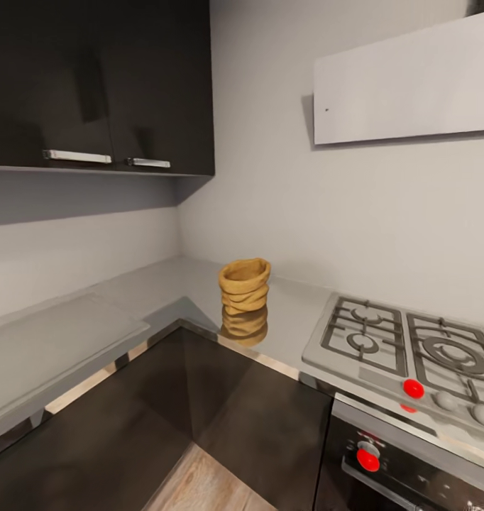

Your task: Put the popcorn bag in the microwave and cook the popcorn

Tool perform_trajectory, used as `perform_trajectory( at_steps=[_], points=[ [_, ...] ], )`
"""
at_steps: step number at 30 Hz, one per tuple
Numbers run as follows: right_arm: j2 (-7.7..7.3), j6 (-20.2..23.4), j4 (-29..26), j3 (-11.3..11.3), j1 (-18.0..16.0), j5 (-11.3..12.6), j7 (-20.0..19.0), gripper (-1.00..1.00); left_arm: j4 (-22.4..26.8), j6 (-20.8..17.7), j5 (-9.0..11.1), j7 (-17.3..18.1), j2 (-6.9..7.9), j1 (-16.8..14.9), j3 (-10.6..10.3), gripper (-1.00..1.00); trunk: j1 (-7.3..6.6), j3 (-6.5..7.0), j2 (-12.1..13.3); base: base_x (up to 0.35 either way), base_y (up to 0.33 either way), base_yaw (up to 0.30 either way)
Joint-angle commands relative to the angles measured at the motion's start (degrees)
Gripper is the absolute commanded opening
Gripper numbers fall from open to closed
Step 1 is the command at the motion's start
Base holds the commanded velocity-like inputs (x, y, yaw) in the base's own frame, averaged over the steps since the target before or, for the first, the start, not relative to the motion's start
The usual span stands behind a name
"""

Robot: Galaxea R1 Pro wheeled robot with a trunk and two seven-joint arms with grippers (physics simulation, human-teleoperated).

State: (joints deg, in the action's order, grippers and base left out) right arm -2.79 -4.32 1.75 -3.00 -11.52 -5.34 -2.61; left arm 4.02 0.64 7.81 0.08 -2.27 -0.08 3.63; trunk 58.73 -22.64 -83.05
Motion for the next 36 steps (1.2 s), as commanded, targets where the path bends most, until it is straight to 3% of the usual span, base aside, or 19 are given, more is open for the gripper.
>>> perform_trajectory(
  at_steps=[1, 12, 23, 36],
  points=[
    [-0.02, -0.3, 0.2, -0.3, -0.1, -0.5, -0.1, 1.0, 0.0, 0.1, 0.3, 0.0, -0.02, 0.0, 0.3, 1.0, 0.0, -0.02, 0.0, 0.0, 0.003, -0.224],
    [-0.02, -0.3, 0.2, -0.3, -0.1, -0.5, -0.1, 1.0, 0.0, 0.1, 0.3, 0.0, -0.02, 0.0, 0.3, 1.0, 0.0, 0.37, 0.0, 0.0, 0.0, -0.224],
    [-0.2, -0.5, 0.2, -0.3, -0.1, -0.5, -0.1, 1.0, 0.0, 0.1, 0.3, 0.0, -0.02, 0.0, 0.3, 1.0, 0.0, 0.41, 0.0, 0.0, 0.011, -0.026],
    [-0.11, -0.4, 0.2, -0.3, -0.1, -0.5, -0.1, 1.0, 0.0, 0.1, 0.3, 0.0, -0.02, 0.0, 0.3, 1.0, 0.0, 0.41, 0.0, 0.0, 0.225, 0.0]
  ],
)
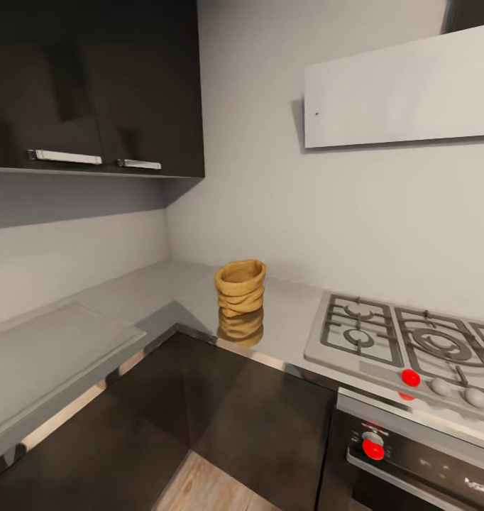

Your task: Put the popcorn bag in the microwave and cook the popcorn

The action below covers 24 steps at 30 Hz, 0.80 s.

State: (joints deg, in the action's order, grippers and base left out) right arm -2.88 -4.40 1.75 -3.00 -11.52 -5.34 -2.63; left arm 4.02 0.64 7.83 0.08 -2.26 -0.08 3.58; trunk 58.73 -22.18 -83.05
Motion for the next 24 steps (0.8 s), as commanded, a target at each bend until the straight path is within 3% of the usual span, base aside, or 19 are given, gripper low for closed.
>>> perform_trajectory(
  at_steps=[1, 16, 24],
  points=[
    [-0.03, -0.4, 0.2, -0.3, -0.1, -0.5, -0.1, 1.0, 0.0, 0.1, 0.3, 0.0, -0.02, 0.0, 0.3, 1.0, 0.0, -0.06, 0.0, 0.0, 0.239, 0.0],
    [-0.03, -0.4, 0.2, -0.3, -0.1, -0.5, -0.1, 1.0, 0.0, 0.1, 0.3, 0.0, -0.02, 0.0, 0.4, 1.0, 0.0, -0.04, 0.0, 0.0, 0.239, -0.003],
    [0.06, -0.3, 0.2, -0.3, -0.1, -0.5, -0.1, 1.0, 0.0, 0.1, 0.3, 0.0, -0.02, 0.0, 0.3, 1.0, 0.0, 0.29, 0.0, 0.0, 0.093, -0.189]
  ],
)
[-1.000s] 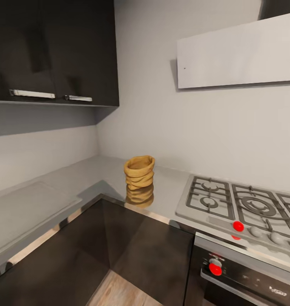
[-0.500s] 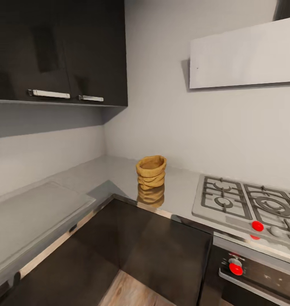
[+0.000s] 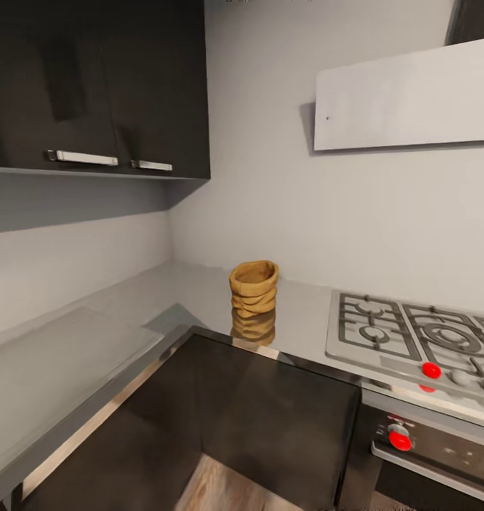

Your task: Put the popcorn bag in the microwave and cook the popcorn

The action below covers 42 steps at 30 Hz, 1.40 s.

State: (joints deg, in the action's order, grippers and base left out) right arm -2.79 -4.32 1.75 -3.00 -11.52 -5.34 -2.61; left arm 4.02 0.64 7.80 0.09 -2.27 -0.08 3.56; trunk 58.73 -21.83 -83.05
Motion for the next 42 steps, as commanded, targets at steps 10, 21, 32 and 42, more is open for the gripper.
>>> perform_trajectory(
  at_steps=[10, 21, 32, 42],
  points=[
    [-0.11, -0.3, 0.2, -0.3, -0.1, -0.5, -0.1, 1.0, 0.0, 0.1, 0.3, 0.0, -0.02, 0.0, 0.3, 1.0, 0.0, 0.38, 0.0, 0.0, 0.001, -0.21],
    [-0.11, -0.3, 0.2, -0.3, -0.1, -0.5, -0.1, 1.0, 0.0, 0.1, 0.3, 0.0, -0.02, 0.0, 0.3, 1.0, 0.0, 0.87, 0.0, 0.0, 0.0, -0.207],
    [-0.16, 0.6, 0.2, -0.3, -0.1, -0.5, -0.3, 1.0, 0.0, 0.1, 0.3, 0.0, -0.01, 0.0, 0.3, 1.0, 0.0, 0.91, 0.0, 0.0, 0.0, -0.019],
    [-0.12, 1.2, 0.2, -0.3, -0.1, -0.5, -0.2, 1.0, 0.0, 0.1, 0.2, 0.1, -0.02, 0.0, 0.3, 1.0, 0.0, 0.91, 0.0, 0.113, 0.049, 0.0]
  ],
)
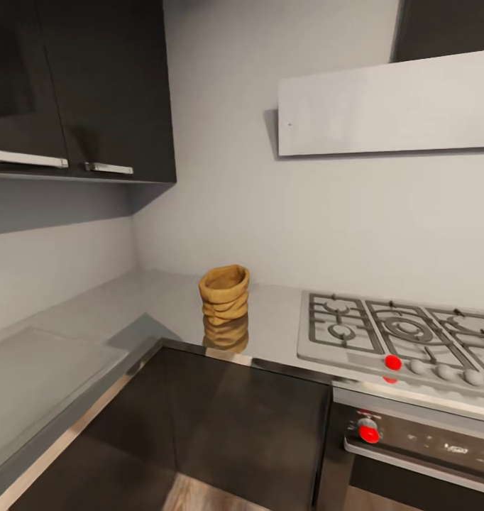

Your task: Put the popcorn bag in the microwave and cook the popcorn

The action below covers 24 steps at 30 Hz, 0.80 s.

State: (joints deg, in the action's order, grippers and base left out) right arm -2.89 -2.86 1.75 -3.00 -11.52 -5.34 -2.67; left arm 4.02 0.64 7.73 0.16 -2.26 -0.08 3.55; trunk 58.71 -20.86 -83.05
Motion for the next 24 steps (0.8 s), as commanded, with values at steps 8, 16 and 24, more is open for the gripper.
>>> perform_trajectory(
  at_steps=[8, 16, 24],
  points=[
    [-0.1, -0.5, 0.2, -0.3, -0.1, -0.6, -0.1, 1.0, 0.0, 0.1, 0.3, 0.0, -0.02, 0.0, 0.3, 1.0, 0.02, -0.06, 0.0, 0.154, 0.133, 0.0],
    [-0.1, -0.4, 0.2, -0.3, -0.1, -0.6, -0.1, 1.0, 0.0, 0.1, 0.3, -0.1, -0.02, 0.0, 0.3, 1.0, 0.02, 0.06, 0.0, 0.045, 0.038, -0.112],
    [-0.1, -0.4, 0.2, -0.3, -0.1, -0.6, -0.1, 1.0, 0.0, 0.1, 0.4, -0.1, 0.04, 0.0, 0.3, 1.0, 0.02, 0.28, 0.0, 0.0, 0.0, -0.219]
  ],
)
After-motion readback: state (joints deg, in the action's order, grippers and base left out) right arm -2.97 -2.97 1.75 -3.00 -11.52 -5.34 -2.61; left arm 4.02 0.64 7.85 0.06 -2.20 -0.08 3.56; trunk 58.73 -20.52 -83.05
